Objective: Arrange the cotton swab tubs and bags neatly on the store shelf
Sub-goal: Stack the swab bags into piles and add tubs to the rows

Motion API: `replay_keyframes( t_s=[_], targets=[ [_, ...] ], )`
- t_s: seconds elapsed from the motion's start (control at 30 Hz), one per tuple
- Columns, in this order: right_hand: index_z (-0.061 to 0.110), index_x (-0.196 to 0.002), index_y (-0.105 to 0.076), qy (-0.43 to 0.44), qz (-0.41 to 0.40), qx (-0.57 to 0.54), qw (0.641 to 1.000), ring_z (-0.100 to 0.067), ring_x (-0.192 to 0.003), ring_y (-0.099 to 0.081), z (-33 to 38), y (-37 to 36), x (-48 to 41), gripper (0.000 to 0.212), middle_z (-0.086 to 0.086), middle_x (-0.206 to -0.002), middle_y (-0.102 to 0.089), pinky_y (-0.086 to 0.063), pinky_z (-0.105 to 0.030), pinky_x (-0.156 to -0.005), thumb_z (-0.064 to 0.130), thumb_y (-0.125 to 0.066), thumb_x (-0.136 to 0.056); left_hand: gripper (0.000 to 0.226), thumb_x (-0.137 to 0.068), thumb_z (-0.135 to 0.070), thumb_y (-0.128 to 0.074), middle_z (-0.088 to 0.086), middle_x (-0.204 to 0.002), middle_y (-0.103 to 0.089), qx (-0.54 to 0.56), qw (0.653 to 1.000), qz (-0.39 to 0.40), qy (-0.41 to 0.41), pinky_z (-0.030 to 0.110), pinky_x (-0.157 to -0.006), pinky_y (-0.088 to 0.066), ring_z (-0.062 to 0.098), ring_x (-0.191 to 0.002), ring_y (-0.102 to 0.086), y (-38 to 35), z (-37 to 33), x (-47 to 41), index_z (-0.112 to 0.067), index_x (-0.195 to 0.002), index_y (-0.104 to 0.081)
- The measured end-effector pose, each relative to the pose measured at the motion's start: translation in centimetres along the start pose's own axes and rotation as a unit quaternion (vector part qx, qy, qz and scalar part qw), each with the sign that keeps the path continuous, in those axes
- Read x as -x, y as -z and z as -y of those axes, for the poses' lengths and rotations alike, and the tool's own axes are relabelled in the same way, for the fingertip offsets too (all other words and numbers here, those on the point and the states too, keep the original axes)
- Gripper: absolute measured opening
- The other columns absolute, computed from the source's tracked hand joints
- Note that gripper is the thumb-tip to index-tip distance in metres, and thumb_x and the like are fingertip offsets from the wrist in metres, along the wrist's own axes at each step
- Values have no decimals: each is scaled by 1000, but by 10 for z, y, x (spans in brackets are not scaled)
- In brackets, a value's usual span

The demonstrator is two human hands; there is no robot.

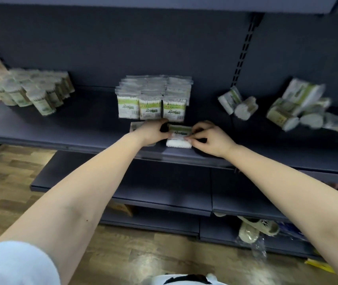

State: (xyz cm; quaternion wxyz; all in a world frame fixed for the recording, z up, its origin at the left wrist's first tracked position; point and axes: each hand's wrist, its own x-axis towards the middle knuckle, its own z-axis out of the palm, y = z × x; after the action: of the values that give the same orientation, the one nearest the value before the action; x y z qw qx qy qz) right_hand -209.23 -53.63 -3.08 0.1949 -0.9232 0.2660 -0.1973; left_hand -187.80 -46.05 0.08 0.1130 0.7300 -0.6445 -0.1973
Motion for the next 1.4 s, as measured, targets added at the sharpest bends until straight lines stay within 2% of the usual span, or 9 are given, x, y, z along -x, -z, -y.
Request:
replay_keyframes(
  t_s=[0.17,0.3,0.43,0.57,0.83,1.0,1.17,1.3,1.4],
  targets=[
    [18,-100,-73,-52,-18,-23,998,-20,-116,-51,-5,4,7,25,-4,-125,-56,-41,-33,-102,35,-69,-82,68,-83,-46,-65,-1,-143,-46,35,998,28,-45,23,-98,-34,18,-128,-44,-3,-16,-7,-26,-142,-38],
    [23,-135,-47,-126,2,-48,991,-20,-130,-40,0,7,8,61,-5,-140,-45,-32,-25,-104,36,-70,-81,75,-79,-24,-74,-2,-137,-50,111,991,15,-67,27,-96,-44,16,-114,-55,-5,-26,-14,-27,-143,-34],
    [22,-143,-29,-198,3,-128,972,-18,-119,-52,9,16,3,75,-4,-134,-52,-40,-22,-94,28,-71,-81,74,-79,-13,-73,4,-130,-50,113,988,-42,-93,27,-92,-45,16,-109,-54,-9,-30,-21,-27,-141,-35],
    [23,-143,-28,-238,-32,-156,958,-19,-95,-62,17,22,-7,71,-5,-107,-64,-48,-26,-85,15,-67,-84,73,-80,-10,-71,8,-136,-39,111,983,-114,-95,37,-101,-44,25,-122,-46,-10,-28,-26,-27,-140,-34],
    [14,-120,-56,-222,-50,-107,968,-15,-89,-61,29,7,-22,38,-4,-102,-66,-46,-23,-78,22,-66,-85,71,-83,-13,-68,8,-130,-47,104,977,-171,-78,23,-85,-43,20,-106,-55,-5,-7,-14,-22,-143,-30],
    [6,-107,-60,-233,-100,-30,967,-27,-97,-63,36,-10,-43,21,-12,-105,-68,-39,-22,-72,17,-55,-90,75,-82,-35,-67,9,-142,-37,60,982,-178,22,45,-105,-37,33,-124,-42,4,27,-5,-22,-144,-27],
    [6,-107,-58,-259,-132,-46,956,-25,-97,-62,37,-21,-62,20,-10,-105,-67,-33,-18,-66,16,-53,-91,91,-74,-62,-63,12,-147,-25,12,986,-88,140,44,-110,-27,38,-134,-24,8,57,10,-27,-146,-22],
    [7,-120,-48,-295,-168,-122,933,-25,-104,-61,40,-33,-70,39,-11,-113,-64,-43,-24,-81,15,-63,-85,98,-66,-77,-57,9,-146,-34,1,982,-79,174,45,-108,-33,36,-131,-33,11,70,22,-25,-144,-29],
    [7,-107,-45,-308,-211,-147,916,-26,-103,-58,41,-42,-72,36,-12,-109,-61,-42,-26,-80,16,-69,-81,100,-58,-79,-61,1,-137,-51,60,982,-72,164,43,-103,-41,28,-124,-48,14,71,29,-25,-139,-37]
  ],
)
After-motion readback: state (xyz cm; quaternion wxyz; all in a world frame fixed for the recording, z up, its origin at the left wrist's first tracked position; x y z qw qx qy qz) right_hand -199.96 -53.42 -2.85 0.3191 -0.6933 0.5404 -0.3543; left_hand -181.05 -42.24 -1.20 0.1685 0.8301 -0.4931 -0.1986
